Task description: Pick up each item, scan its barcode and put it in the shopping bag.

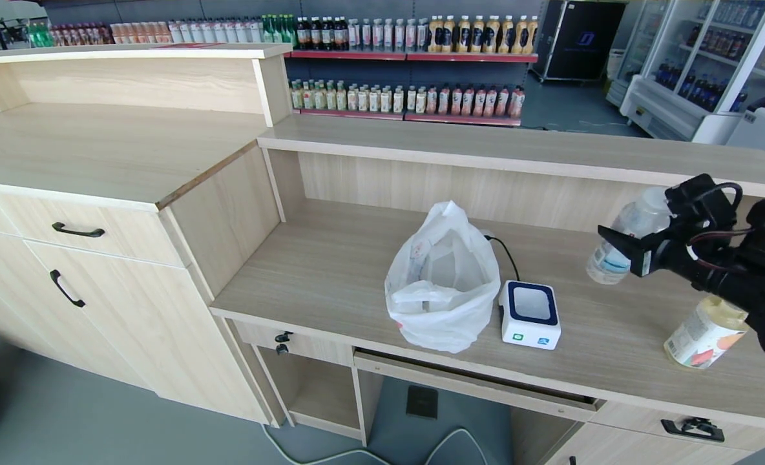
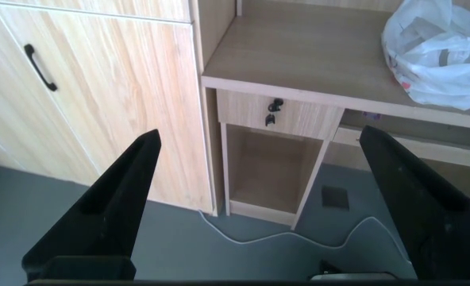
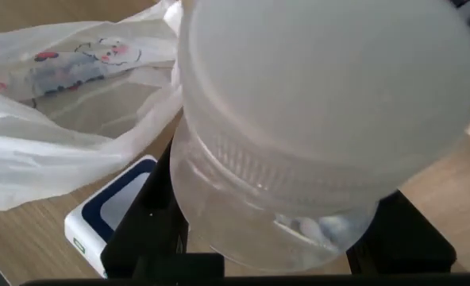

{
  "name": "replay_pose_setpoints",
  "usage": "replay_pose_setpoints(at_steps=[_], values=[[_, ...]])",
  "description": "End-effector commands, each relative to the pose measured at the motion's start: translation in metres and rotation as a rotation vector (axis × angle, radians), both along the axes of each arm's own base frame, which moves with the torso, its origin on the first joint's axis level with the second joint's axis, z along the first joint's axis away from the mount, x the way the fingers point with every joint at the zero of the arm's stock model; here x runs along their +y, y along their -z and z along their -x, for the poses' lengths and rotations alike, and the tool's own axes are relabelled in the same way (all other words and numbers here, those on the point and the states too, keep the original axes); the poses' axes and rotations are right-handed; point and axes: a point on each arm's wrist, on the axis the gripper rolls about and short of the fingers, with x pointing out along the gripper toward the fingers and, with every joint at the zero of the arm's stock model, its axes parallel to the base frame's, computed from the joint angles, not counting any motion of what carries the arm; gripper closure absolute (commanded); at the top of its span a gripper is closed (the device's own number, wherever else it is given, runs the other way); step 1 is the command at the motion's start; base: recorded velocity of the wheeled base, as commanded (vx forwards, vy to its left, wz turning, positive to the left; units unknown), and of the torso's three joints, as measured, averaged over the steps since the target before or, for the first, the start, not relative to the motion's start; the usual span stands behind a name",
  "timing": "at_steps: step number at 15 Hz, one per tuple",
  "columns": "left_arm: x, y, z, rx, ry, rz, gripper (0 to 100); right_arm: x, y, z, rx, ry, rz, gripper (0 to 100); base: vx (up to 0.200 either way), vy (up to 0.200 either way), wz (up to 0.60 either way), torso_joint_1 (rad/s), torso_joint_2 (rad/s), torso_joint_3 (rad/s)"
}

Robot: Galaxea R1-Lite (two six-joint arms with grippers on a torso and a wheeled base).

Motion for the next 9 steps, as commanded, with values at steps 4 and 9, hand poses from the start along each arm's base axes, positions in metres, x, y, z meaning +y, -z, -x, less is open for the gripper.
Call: replay_pose_setpoints(at_steps=[4,9], values=[[0.000,0.000,0.000,0.000,0.000,0.000,0,-0.012,-0.017,0.056,0.135,0.525,-0.155,100,0.000,0.000,0.00,0.000,0.00,0.000],[0.000,0.000,0.000,0.000,0.000,0.000,0,-0.012,-0.015,0.065,0.170,0.735,-0.097,100,0.000,0.000,0.00,0.000,0.00,0.000]])
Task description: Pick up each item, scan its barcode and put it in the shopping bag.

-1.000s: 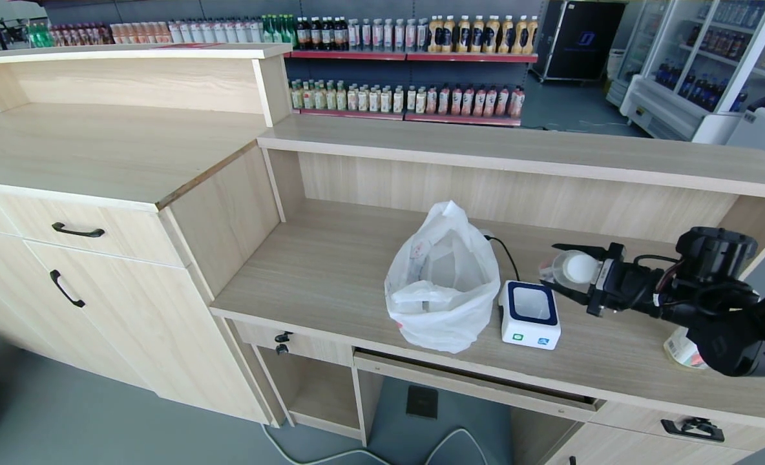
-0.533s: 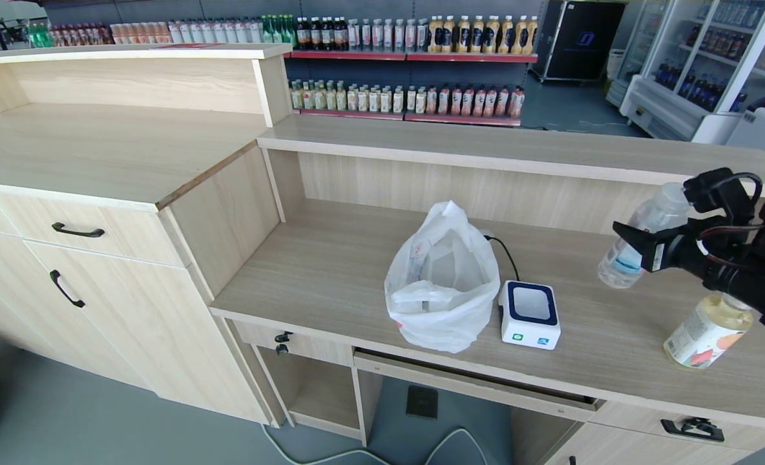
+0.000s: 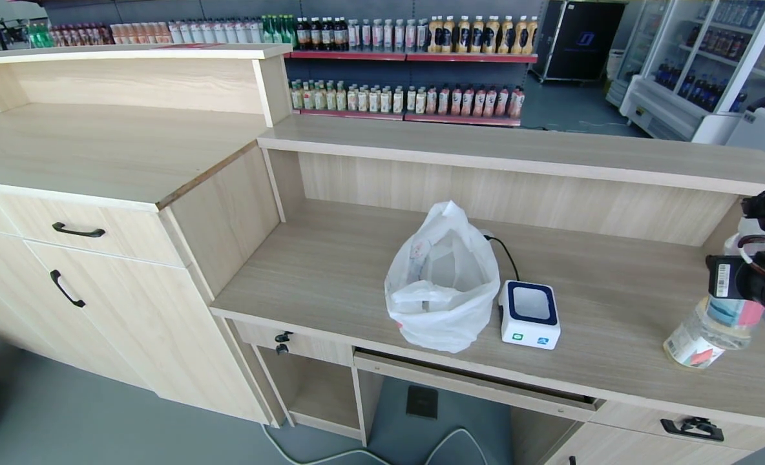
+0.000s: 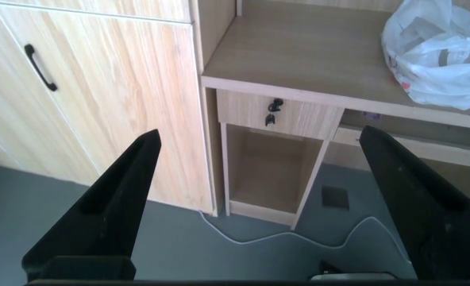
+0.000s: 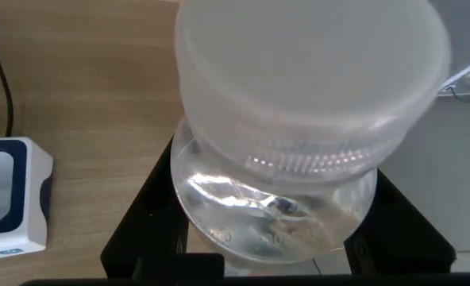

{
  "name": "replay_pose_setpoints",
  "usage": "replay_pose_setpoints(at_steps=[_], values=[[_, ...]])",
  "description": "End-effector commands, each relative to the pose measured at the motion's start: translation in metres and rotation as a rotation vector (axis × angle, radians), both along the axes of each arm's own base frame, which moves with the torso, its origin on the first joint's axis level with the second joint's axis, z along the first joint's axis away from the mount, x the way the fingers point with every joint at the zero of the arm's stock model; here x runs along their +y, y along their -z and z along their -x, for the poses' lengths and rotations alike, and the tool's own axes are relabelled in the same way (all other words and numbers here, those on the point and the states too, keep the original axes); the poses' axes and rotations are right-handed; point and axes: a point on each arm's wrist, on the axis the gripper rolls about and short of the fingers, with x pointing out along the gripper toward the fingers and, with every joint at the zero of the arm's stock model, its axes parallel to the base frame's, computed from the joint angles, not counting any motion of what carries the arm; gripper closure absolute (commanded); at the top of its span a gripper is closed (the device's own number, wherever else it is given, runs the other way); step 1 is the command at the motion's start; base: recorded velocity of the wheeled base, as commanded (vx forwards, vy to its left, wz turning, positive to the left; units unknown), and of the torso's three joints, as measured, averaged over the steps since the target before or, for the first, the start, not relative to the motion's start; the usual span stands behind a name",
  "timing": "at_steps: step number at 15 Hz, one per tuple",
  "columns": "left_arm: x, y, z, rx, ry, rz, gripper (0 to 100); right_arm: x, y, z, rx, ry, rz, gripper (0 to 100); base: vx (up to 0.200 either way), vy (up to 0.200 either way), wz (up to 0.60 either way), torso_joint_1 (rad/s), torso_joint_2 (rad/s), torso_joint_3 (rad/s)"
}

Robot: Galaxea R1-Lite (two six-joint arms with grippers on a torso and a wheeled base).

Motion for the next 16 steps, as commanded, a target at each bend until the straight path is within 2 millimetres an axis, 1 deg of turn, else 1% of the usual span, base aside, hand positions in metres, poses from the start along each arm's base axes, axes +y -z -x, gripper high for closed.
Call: replay_pose_setpoints(at_steps=[1,4,7,8,9,10,11,13,15,16], values=[[0.000,0.000,0.000,0.000,0.000,0.000,0,0.001,-0.004,0.004,-0.008,0.001,0.012,100,0.000,0.000,0.00,0.000,0.00,0.000],[0.000,0.000,0.000,0.000,0.000,0.000,0,0.003,-0.004,0.003,0.000,-0.010,0.028,100,0.000,0.000,0.00,0.000,0.00,0.000],[0.000,0.000,0.000,0.000,0.000,0.000,0,0.014,-0.006,-0.001,-0.024,-0.058,0.026,100,0.000,0.000,0.60,0.004,0.00,0.004],[0.000,0.000,0.000,0.000,0.000,0.000,0,0.019,-0.009,-0.007,-0.050,-0.079,0.036,100,0.000,0.000,0.60,0.002,0.00,0.007],[0.000,0.000,0.000,0.000,0.000,0.000,0,0.020,-0.011,-0.011,-0.058,-0.087,0.048,100,0.000,0.000,0.60,0.002,0.00,0.007],[0.000,0.000,0.000,0.000,0.000,0.000,0,0.021,-0.017,-0.024,-0.096,-0.103,0.073,100,0.000,0.000,0.60,0.007,0.00,-0.002],[0.000,0.000,0.000,0.001,0.000,0.000,0,0.026,-0.021,-0.037,-0.160,-0.165,0.065,100,0.000,0.000,0.00,0.000,0.00,0.000],[0.000,0.000,0.000,0.000,0.000,0.000,0,0.029,-0.019,-0.061,-0.229,-0.298,0.051,100,0.000,0.000,0.00,0.000,0.00,0.000],[0.000,0.000,0.000,0.000,0.000,0.000,0,0.036,-0.007,-0.090,-0.295,-0.388,-0.008,100,0.000,0.000,0.00,0.000,0.00,0.000],[0.000,0.000,0.000,0.000,0.000,0.000,0,0.040,0.004,-0.105,-0.322,-0.438,-0.041,100,0.000,0.000,0.00,0.000,0.00,0.000]])
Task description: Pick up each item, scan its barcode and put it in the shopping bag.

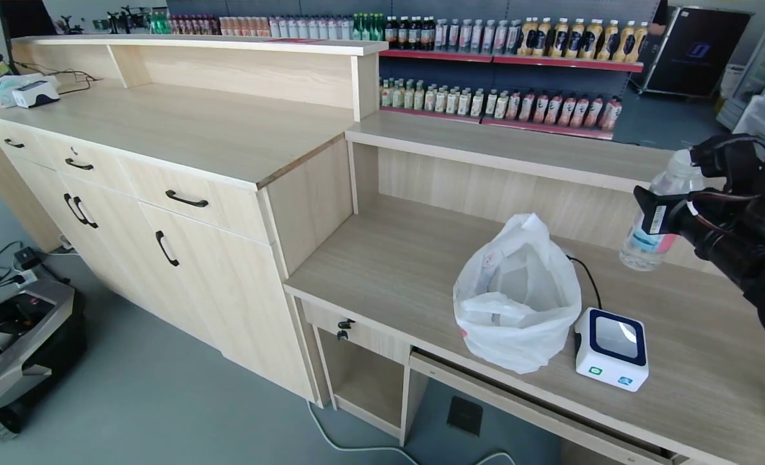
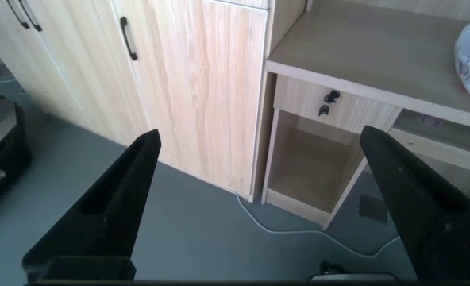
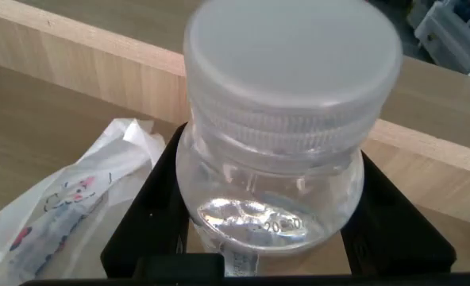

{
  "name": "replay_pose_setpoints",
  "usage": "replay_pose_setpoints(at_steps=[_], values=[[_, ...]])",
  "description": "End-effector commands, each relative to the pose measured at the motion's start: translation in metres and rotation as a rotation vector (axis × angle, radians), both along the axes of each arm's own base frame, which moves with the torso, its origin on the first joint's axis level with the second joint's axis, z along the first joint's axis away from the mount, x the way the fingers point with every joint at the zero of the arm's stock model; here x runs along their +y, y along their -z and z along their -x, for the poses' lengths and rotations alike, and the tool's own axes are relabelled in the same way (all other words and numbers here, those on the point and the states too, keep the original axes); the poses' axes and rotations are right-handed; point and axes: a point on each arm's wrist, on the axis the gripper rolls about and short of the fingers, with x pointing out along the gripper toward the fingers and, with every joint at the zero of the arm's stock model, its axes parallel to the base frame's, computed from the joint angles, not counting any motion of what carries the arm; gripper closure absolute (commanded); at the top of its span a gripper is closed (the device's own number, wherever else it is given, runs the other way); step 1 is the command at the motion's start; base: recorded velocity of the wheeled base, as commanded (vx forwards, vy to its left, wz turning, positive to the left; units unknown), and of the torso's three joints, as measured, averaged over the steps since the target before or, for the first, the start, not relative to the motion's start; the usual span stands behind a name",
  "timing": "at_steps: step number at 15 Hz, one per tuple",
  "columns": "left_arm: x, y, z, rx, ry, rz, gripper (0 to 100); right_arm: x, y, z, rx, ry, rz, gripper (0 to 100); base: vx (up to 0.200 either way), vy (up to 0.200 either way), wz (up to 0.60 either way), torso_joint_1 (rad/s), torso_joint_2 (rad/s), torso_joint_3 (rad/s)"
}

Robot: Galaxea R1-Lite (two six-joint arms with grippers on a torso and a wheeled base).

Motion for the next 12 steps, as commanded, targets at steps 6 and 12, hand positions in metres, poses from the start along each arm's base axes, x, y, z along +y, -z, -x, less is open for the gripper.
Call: replay_pose_setpoints(at_steps=[6,12], values=[[0.000,0.000,0.000,0.000,0.000,0.000,0,0.014,0.098,-0.079,0.047,-0.260,-0.040,100,0.000,0.000,0.00,0.000,0.00,0.000],[0.000,0.000,0.000,0.000,0.000,0.000,0,0.023,0.125,-0.118,0.031,-0.406,-0.054,100,0.000,0.000,0.00,0.000,0.00,0.000]])
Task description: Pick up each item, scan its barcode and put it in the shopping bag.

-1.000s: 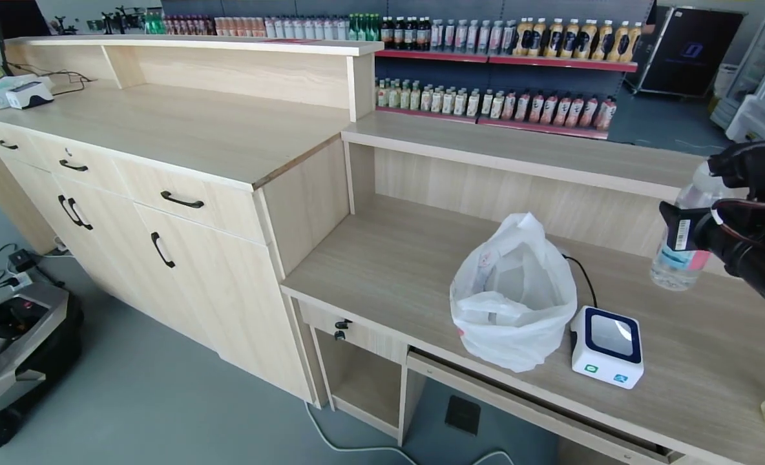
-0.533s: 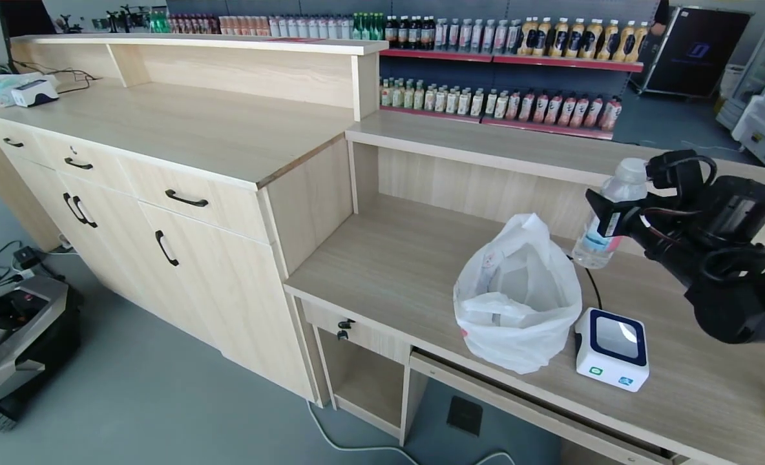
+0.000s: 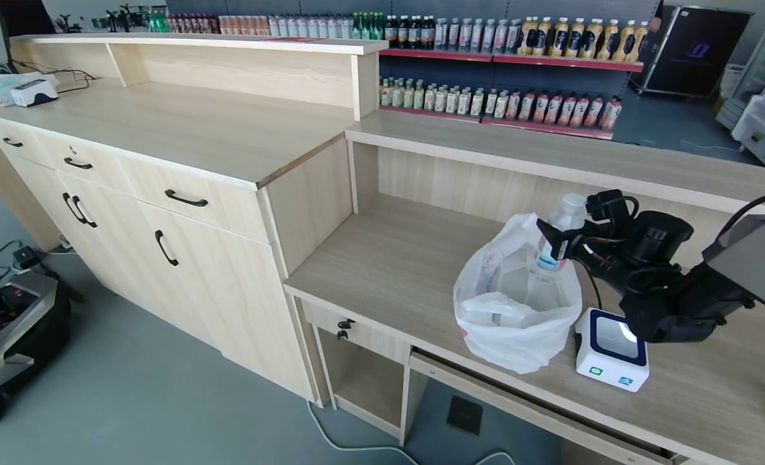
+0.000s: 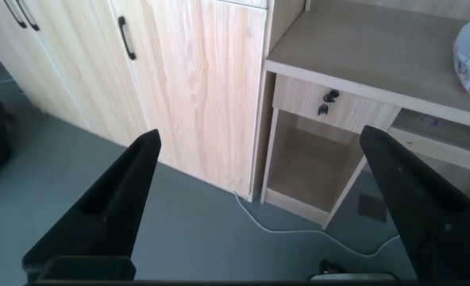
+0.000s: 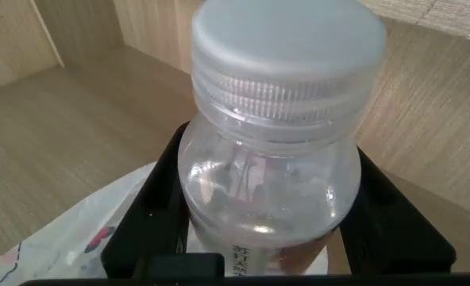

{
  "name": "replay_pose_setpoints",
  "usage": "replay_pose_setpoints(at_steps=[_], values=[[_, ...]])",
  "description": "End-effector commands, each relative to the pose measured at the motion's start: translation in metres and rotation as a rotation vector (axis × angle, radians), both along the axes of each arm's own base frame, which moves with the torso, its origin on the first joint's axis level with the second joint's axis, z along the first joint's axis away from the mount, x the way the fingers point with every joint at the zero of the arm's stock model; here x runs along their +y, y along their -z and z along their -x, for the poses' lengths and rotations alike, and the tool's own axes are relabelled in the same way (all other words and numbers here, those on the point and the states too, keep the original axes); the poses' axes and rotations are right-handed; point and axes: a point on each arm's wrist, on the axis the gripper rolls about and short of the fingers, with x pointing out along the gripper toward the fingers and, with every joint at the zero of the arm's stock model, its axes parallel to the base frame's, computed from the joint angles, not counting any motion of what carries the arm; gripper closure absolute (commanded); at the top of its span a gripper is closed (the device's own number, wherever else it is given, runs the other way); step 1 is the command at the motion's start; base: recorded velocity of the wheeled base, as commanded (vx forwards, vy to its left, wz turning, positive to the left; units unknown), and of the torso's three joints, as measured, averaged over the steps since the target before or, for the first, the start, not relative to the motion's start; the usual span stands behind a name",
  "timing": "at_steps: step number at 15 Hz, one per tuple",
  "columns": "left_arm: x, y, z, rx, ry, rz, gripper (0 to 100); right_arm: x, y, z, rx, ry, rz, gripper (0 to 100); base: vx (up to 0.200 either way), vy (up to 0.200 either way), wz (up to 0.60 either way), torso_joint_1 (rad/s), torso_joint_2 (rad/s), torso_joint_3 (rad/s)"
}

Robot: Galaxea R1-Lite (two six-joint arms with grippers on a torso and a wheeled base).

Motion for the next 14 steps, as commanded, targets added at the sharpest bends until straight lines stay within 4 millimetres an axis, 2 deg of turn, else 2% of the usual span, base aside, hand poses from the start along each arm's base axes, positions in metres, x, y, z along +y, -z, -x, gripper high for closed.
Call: replay_pose_setpoints(at_steps=[1,6,12,13,14], values=[[0.000,0.000,0.000,0.000,0.000,0.000,0,0.005,0.024,-0.013,0.038,-0.019,0.001,100,0.000,0.000,0.00,0.000,0.00,0.000],[0.000,0.000,0.000,0.001,0.000,0.000,0,0.007,0.052,-0.019,0.082,-0.022,-0.003,100,0.000,0.000,0.00,0.000,0.00,0.000],[0.000,0.000,0.000,0.000,0.000,0.000,0,0.004,0.064,-0.018,0.113,-0.019,0.002,100,0.000,0.000,0.00,0.000,0.00,0.000],[0.000,0.000,0.000,0.000,0.000,0.000,0,0.004,0.064,-0.018,0.116,-0.020,0.004,0,0.000,0.000,0.00,0.000,0.00,0.000],[0.000,0.000,0.000,0.000,0.000,0.000,0,0.004,0.060,-0.018,0.105,-0.020,0.004,0,0.000,0.000,0.00,0.000,0.00,0.000]])
